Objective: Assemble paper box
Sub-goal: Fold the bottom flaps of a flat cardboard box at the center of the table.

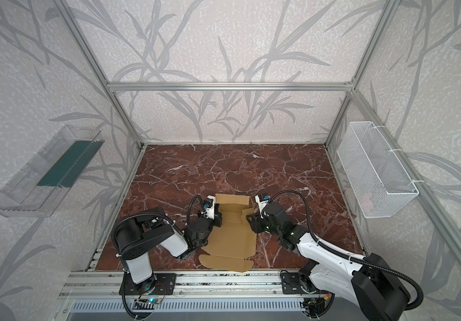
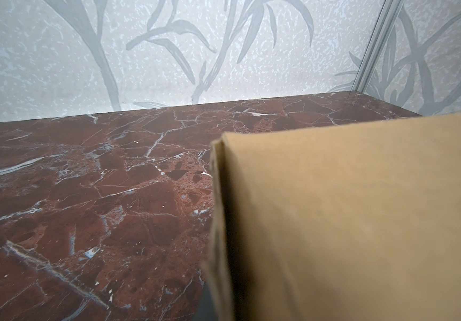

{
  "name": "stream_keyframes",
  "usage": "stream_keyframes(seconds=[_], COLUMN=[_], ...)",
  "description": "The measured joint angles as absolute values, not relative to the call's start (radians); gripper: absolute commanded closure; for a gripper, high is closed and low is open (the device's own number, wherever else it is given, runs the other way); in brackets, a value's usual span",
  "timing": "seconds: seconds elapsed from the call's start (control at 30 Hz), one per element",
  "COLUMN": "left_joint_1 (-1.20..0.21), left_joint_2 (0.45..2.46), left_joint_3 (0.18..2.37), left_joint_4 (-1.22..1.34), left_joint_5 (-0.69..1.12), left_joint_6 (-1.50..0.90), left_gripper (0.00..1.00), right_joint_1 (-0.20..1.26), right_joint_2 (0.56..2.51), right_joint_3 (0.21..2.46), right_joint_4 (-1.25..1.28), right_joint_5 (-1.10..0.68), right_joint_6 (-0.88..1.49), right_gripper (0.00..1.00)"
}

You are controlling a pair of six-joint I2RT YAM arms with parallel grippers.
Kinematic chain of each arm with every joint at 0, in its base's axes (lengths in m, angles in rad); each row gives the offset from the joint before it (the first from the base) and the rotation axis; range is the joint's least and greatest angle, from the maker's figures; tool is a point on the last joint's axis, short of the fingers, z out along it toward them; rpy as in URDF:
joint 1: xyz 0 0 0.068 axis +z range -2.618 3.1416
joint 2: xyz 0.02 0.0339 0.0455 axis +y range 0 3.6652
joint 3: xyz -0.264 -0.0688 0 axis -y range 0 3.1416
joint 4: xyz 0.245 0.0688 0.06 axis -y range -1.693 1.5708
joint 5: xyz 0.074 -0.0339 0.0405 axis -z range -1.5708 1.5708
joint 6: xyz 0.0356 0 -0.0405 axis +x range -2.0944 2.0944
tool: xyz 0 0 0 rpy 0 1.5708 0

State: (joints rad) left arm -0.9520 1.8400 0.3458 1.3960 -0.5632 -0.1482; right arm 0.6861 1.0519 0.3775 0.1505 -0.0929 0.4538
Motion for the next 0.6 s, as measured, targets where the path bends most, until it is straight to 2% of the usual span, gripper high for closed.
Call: stream_keyframes(seconds=[0.3,0.6], left_joint_1=[-0.971,-0.985], left_joint_2=[1.842,1.843], left_joint_3=[0.346,0.346], left_joint_4=[1.399,1.399], left_joint_5=[-0.597,-0.633], left_joint_6=[-0.139,-0.132], left_gripper=[1.0,1.0], right_joint_1=[0.8,0.826], right_joint_2=[1.082,1.088], right_joint_3=[0.402,0.414], right_joint_4=[0.153,0.151], right_joint_5=[0.034,0.139], right_joint_6=[0.439,0.435], right_gripper=[0.54,0.63])
